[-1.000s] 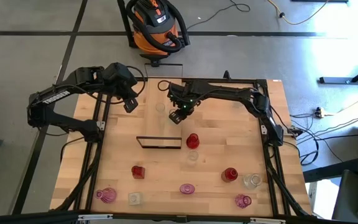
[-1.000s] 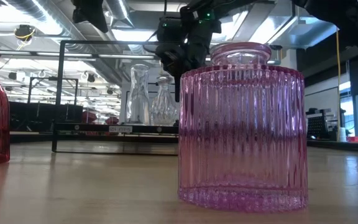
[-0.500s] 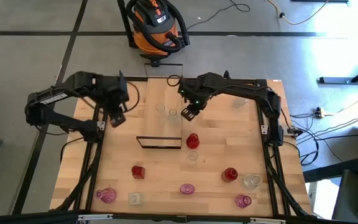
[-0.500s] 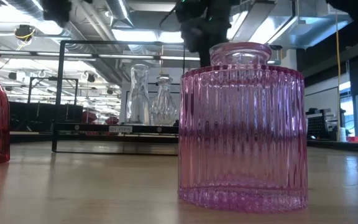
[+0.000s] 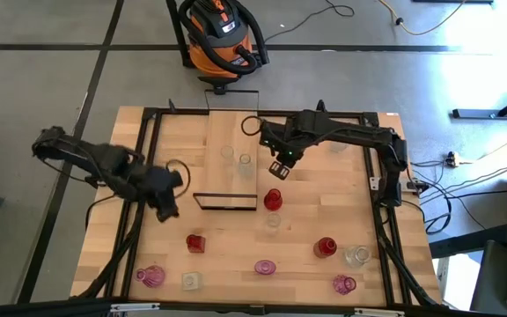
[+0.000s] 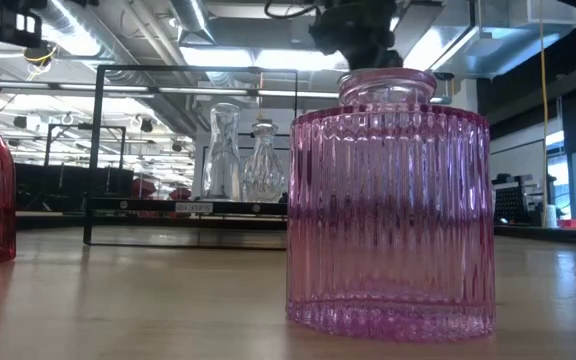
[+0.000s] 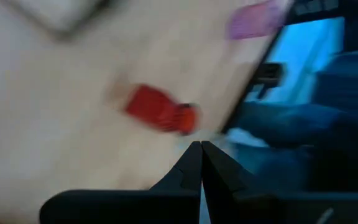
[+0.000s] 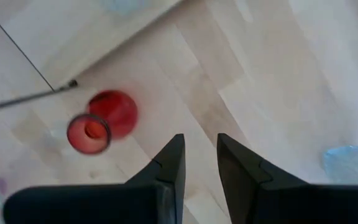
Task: Sort vases onto shelf
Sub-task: Put the red vase on the shelf
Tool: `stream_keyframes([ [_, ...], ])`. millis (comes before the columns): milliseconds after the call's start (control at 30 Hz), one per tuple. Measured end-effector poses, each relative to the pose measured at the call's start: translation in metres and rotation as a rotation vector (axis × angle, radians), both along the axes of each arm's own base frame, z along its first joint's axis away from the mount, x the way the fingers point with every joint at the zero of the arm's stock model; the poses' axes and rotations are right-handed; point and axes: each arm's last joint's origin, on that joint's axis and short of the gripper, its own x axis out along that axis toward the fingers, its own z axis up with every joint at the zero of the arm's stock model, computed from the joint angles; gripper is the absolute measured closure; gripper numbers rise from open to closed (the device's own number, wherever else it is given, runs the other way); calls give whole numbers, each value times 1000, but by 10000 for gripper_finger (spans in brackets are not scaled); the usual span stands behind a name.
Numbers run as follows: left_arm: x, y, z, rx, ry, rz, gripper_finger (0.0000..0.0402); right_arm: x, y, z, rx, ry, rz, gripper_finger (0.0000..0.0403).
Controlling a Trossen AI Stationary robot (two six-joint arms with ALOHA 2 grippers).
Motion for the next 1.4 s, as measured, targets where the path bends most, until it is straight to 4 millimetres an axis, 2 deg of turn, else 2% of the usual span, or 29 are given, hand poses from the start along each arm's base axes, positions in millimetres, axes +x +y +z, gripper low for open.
stream_keyframes([
  [133, 15, -30, -16, -98, -48, 62, 401, -15, 3, 12, -24, 33, 9, 324],
  [333, 19, -61, -37, -54, 44, 65, 390, -41, 6, 45, -109, -61, 5, 324],
  [500, 24, -67, -47, 20, 54, 131, 335, -60, 8, 65, -159, -123, -6, 324],
  [667, 31, -69, -62, 53, 145, 184, 278, -74, 9, 78, -172, -168, -15, 324],
  [867, 38, -68, -72, 95, 192, 234, 258, -87, 11, 87, -169, -198, -41, 324],
  [1100, 45, -71, -87, 100, 290, 201, 279, -92, 12, 91, -174, -212, -29, 324],
  [1200, 45, -72, -89, 91, 322, 184, 312, -92, 12, 91, -176, -211, -21, 324],
  [1333, 42, -71, -86, 87, 314, 180, 381, -92, 12, 91, -176, -212, -22, 324],
  [1400, 40, -70, -79, 99, 332, 180, 386, -92, 11, 91, -177, -212, -22, 324],
])
